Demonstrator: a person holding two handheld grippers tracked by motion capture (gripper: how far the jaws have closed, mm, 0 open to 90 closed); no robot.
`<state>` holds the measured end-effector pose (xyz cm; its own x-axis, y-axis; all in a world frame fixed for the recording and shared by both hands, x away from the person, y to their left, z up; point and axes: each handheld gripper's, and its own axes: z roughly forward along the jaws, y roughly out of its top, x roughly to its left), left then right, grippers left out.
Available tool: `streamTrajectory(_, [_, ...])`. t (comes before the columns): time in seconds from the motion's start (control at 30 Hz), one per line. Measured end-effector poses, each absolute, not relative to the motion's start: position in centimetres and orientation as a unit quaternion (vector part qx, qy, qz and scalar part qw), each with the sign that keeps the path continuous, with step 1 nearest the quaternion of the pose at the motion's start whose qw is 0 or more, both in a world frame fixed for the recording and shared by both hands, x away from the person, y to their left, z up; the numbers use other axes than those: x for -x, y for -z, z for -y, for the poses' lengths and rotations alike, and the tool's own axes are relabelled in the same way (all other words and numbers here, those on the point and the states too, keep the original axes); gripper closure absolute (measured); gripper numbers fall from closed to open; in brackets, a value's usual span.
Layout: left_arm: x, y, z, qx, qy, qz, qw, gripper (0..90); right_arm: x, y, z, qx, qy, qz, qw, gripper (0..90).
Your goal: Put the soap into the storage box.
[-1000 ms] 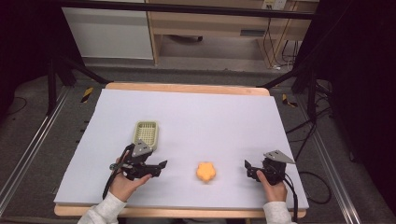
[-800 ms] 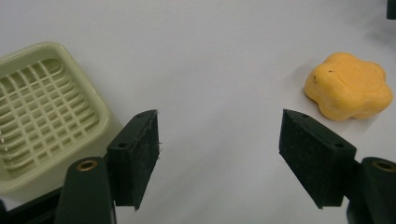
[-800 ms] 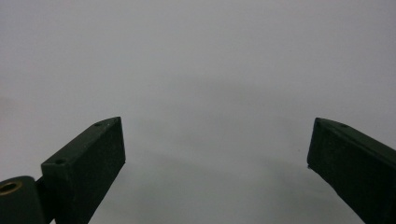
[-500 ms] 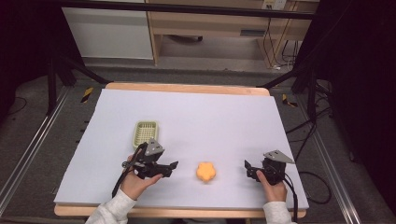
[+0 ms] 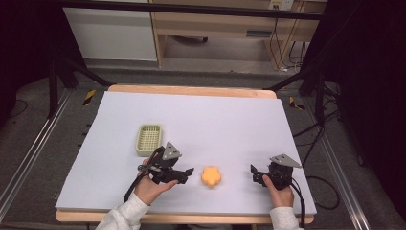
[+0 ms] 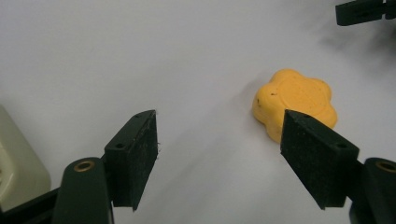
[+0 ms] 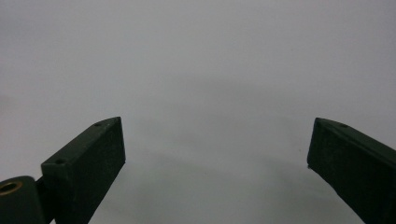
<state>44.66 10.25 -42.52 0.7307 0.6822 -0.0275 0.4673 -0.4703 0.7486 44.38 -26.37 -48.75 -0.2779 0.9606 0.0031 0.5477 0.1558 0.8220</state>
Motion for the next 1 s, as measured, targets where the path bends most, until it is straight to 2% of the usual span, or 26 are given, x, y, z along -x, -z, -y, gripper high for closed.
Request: streamTrajectory(1.0, [-44.5, 43.5, -5.1, -0.875, -0.116, -0.303, 0.36, 23.4, -44.4, 48.7, 26.4, -0.533, -0.372, -0.709, 0.273, 4.7])
